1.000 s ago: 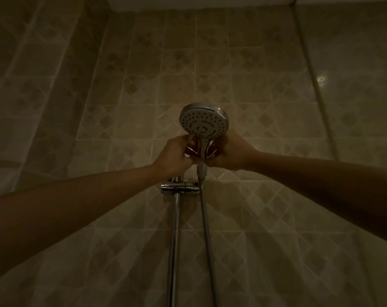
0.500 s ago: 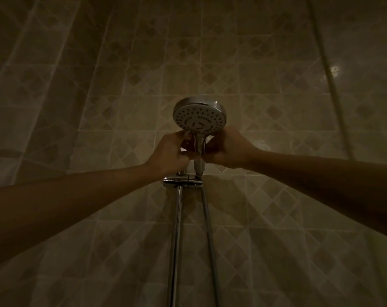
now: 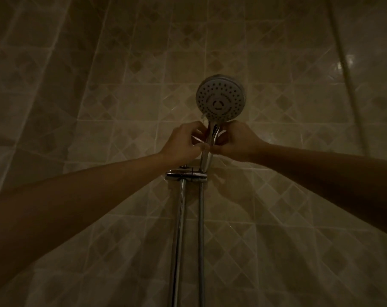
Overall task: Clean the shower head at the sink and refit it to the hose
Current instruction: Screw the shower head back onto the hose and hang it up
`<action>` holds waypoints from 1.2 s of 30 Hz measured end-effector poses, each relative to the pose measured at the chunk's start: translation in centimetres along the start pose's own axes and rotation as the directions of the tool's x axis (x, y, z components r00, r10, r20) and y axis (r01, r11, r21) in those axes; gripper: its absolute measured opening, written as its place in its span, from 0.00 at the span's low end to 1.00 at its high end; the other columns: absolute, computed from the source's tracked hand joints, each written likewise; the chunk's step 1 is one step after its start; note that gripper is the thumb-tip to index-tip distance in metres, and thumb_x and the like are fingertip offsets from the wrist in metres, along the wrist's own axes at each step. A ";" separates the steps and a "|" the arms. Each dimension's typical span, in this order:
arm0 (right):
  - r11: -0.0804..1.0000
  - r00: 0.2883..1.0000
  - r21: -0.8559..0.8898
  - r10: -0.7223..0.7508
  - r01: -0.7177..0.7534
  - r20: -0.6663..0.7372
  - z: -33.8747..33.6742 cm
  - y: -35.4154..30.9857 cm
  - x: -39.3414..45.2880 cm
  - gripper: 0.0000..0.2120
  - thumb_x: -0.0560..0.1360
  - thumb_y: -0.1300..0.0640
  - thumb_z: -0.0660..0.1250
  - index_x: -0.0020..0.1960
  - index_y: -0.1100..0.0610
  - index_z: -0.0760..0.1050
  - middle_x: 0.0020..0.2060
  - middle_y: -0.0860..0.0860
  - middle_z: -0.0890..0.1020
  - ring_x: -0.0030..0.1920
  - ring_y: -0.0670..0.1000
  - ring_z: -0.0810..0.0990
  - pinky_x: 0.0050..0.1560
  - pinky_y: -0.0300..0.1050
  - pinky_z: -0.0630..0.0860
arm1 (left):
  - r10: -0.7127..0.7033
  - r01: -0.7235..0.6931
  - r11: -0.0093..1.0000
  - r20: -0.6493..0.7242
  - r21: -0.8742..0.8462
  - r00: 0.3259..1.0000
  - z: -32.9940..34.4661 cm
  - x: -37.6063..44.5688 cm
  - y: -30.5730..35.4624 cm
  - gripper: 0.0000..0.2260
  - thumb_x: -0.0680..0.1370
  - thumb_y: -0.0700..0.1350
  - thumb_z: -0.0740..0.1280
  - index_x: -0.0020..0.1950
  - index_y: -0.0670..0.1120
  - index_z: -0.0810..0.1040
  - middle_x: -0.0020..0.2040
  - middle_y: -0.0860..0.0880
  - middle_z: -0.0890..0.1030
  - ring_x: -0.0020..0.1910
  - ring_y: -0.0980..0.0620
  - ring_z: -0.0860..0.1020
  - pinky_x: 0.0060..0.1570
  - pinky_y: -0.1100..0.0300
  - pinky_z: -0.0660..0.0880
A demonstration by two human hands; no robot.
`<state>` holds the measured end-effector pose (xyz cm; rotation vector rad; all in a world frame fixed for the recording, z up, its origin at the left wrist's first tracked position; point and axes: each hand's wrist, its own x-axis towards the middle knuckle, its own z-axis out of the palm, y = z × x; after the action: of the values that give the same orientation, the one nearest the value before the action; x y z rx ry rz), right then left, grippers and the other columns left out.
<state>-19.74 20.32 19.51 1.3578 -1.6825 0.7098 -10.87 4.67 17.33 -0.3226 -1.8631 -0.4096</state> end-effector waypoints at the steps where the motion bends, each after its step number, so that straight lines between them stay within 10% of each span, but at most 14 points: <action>1: 1.000 1.000 -0.004 0.017 -0.017 -0.006 0.3 0.1 0.0 0.19 0.72 0.47 0.79 0.56 0.58 0.83 0.46 0.53 0.88 0.45 0.50 0.87 0.48 0.45 0.82 | -0.019 0.019 1.000 -0.004 -0.006 1.000 0.1 0.0 -0.3 0.12 0.72 0.37 0.76 0.54 0.44 0.81 0.50 0.45 0.85 0.48 0.50 0.85 0.52 0.49 0.83; 9: 0.988 0.994 0.115 0.105 -0.104 -0.005 3.5 0.5 -0.3 0.13 0.79 0.50 0.74 0.53 0.61 0.85 0.42 0.62 0.87 0.44 0.59 0.87 0.47 0.54 0.82 | -0.162 0.160 0.982 -0.014 -0.102 0.987 1.2 -0.1 -2.6 0.13 0.72 0.42 0.76 0.54 0.48 0.79 0.47 0.49 0.82 0.50 0.47 0.84 0.55 0.44 0.82; 17: 0.986 0.987 0.093 0.145 -0.139 -0.063 4.1 1.0 -1.5 0.08 0.78 0.58 0.71 0.55 0.57 0.87 0.37 0.56 0.86 0.33 0.47 0.81 0.28 0.26 0.70 | -0.181 0.179 0.979 -0.019 -0.097 0.983 2.1 -1.0 -2.6 0.14 0.74 0.39 0.74 0.58 0.46 0.80 0.49 0.49 0.84 0.48 0.53 0.84 0.50 0.57 0.81; 27: 0.970 0.968 0.093 0.232 -0.223 -0.095 4.9 -1.0 -3.3 0.13 0.78 0.57 0.72 0.61 0.58 0.83 0.50 0.54 0.88 0.51 0.50 0.86 0.49 0.40 0.77 | -0.225 0.275 0.934 0.219 -0.230 0.949 2.6 -4.4 -1.7 0.31 0.72 0.33 0.72 0.73 0.47 0.69 0.64 0.46 0.81 0.63 0.48 0.79 0.63 0.48 0.78; 32: 0.955 0.969 0.211 0.229 -0.206 -0.089 6.9 -1.8 -7.2 0.31 0.74 0.49 0.75 0.75 0.52 0.70 0.64 0.52 0.82 0.61 0.51 0.80 0.54 0.41 0.75 | 0.045 -0.078 0.990 0.262 0.120 0.964 2.1 -8.5 -1.9 0.29 0.72 0.40 0.69 0.73 0.45 0.69 0.66 0.44 0.77 0.63 0.46 0.78 0.60 0.47 0.78; 36: 0.971 0.960 0.038 0.239 -0.236 -0.149 8.1 -2.3 -10.8 0.32 0.76 0.41 0.71 0.76 0.46 0.63 0.43 0.41 0.81 0.41 0.45 0.81 0.37 0.32 0.69 | 0.249 -0.357 0.835 0.292 0.417 0.923 1.7 -12.3 -3.1 0.30 0.74 0.44 0.69 0.75 0.43 0.69 0.76 0.42 0.68 0.75 0.42 0.66 0.70 0.46 0.70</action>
<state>-18.92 18.22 5.97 1.0943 -1.7342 0.9460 -9.74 2.40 4.83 -0.3407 -2.0180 0.3112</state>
